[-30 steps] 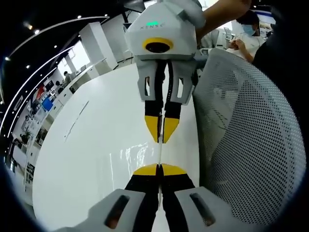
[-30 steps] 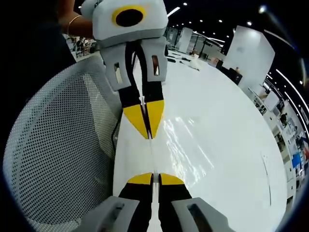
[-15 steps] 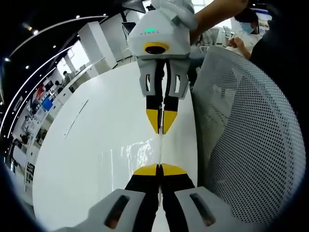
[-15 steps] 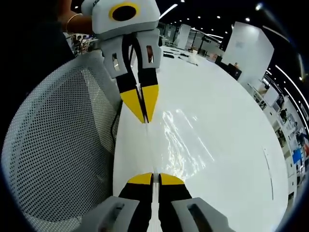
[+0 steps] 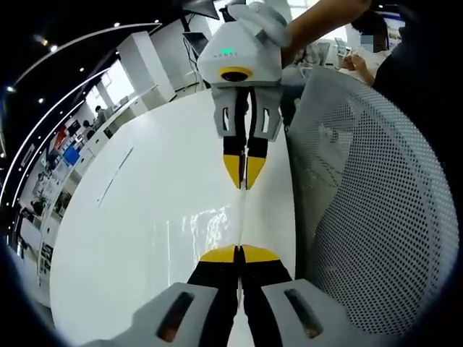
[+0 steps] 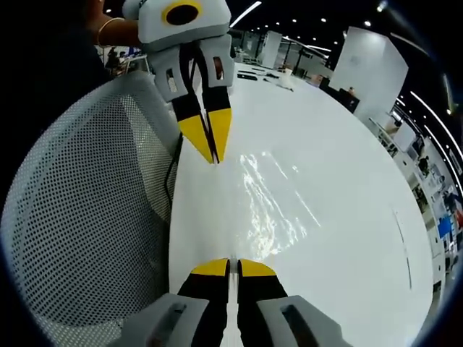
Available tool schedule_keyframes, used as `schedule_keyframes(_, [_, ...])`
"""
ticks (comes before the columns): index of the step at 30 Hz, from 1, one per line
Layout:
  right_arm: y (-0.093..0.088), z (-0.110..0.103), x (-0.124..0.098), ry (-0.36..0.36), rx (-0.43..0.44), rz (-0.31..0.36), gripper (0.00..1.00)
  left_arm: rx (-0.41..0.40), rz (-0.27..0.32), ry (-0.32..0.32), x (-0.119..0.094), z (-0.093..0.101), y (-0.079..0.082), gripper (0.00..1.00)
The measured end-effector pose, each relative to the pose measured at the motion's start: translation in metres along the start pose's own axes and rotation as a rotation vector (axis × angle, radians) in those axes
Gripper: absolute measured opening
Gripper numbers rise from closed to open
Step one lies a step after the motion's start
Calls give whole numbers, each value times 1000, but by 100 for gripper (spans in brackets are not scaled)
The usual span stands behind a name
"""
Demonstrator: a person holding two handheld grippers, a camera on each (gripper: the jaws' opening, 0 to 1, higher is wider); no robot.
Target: Open the resealable bag by pulling the two sides of the seal apart until the entire bag opening is separated and visibly accessible.
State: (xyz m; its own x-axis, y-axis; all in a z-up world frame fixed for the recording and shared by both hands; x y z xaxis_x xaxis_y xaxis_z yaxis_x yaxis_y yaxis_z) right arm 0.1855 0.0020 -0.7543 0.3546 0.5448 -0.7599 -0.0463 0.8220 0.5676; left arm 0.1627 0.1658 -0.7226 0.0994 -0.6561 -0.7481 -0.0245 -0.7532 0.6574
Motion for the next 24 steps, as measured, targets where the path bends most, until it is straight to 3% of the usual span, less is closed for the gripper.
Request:
schedule_keyframes(16, [-4, -4, -1, 15, 2, -29, 0, 1, -14, -12, 1, 2, -1, 0])
schedule_keyframes(24, [11, -2, -12, 5, 56, 21, 4, 23, -32, -26, 1, 3, -4, 0])
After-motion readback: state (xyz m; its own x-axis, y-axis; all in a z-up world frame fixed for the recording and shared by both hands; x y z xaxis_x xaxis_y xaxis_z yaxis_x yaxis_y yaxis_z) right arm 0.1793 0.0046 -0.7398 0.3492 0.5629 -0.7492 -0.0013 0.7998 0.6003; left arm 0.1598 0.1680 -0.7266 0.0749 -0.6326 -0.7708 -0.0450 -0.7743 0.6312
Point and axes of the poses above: the point that each gripper's makers call its tool centre point, and the gripper's own axes: x roughly forward along the fingers, z roughly to its right, y roughly out of its top, the point moved 8 cm from there along -x, roughly backward along the fingers, and after that the axes turned 13 degrees about -y, right-handed, at the moved point
